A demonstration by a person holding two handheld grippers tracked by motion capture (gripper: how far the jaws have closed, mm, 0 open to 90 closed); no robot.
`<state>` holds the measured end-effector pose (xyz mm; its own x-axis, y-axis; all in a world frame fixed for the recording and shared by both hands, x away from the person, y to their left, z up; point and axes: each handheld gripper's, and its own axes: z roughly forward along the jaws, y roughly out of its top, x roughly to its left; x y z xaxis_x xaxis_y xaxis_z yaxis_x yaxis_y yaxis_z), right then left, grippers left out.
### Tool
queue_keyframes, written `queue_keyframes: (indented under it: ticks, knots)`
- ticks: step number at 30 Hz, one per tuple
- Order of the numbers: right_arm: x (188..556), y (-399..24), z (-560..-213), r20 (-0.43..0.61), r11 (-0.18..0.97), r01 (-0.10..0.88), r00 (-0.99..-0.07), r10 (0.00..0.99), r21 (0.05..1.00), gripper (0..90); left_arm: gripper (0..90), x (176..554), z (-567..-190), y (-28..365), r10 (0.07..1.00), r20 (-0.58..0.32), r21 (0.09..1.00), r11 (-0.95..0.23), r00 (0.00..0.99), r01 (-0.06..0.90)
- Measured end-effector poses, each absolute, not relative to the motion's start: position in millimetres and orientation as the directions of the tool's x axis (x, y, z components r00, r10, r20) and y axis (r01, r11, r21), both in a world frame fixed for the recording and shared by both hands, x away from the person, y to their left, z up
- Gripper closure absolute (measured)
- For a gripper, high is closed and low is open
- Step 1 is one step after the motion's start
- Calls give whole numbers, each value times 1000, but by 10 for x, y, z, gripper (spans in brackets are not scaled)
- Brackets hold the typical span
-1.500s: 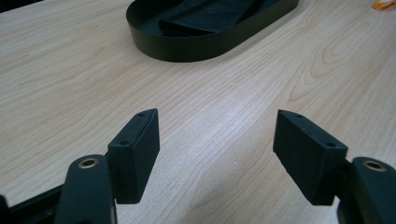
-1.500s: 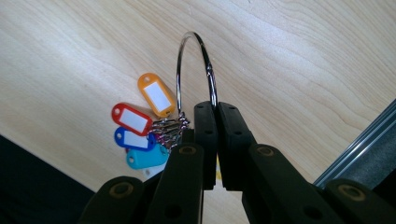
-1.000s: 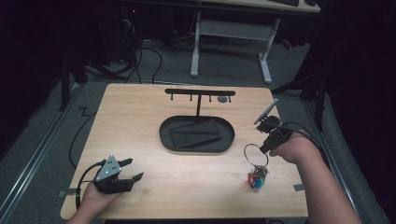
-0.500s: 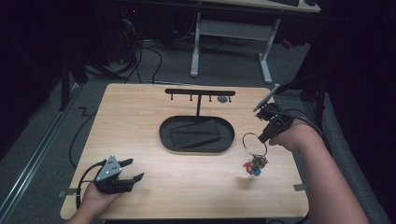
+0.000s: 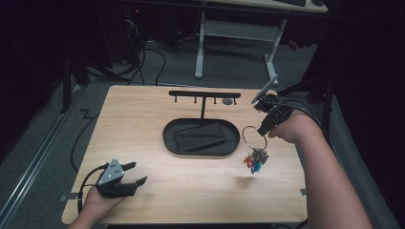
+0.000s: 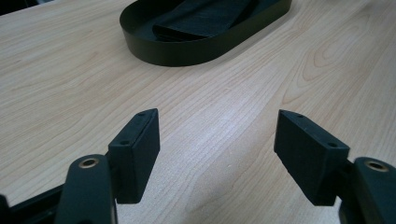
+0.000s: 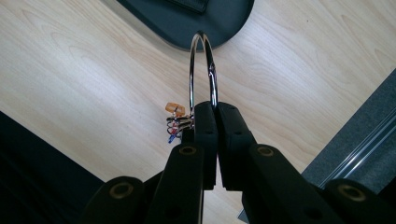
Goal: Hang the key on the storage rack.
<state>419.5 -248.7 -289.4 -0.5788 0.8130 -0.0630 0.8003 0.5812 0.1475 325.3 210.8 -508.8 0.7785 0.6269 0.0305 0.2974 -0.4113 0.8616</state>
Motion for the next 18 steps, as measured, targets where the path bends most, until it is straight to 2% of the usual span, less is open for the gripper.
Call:
queue_keyframes:
  ticks: [18]
  knots:
    - [4585,-2244,-2774,-50,581,791,-584,811,192,878,319,3263,-5098,2122,629,31,859,-414,777,301]
